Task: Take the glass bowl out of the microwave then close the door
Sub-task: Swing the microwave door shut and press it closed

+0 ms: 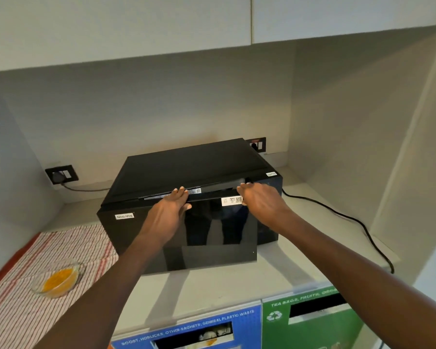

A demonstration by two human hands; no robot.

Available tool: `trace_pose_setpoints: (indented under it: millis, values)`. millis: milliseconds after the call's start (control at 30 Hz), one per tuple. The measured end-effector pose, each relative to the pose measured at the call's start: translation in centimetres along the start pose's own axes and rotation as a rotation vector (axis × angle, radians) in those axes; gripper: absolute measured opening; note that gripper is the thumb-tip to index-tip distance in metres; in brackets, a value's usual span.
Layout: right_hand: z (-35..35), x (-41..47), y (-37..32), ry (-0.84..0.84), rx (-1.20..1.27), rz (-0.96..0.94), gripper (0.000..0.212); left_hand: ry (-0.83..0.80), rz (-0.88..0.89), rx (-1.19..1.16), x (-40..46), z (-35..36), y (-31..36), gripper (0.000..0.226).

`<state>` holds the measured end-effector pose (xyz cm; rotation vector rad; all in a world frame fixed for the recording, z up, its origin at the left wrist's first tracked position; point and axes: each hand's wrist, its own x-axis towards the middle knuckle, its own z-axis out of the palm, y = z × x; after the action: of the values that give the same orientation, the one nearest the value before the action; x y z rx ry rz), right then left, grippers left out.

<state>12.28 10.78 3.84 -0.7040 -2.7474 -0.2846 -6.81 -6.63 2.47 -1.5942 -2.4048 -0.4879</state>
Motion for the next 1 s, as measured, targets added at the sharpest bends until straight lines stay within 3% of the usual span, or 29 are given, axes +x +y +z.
trace_pose_setpoints:
  millis: [267,467,1000]
  values:
    - [2.3,1.7,1.5,0.066,-0.159,0.017,0.052,-0.002,-0.063,0.026,1.6,1.4,-0.4,0.05]
    - [3.2,2.4,1.8,0.067,-0.126,0.038,0.063,0.066,-0.059,0.038,1.8,2.3,-0.9,0.048]
    - [4.5,3.6,1.9,0.086,-0.02,0.054,0.068,0.12,-0.055,0.092,2.8,3.2,-1.2,0.046]
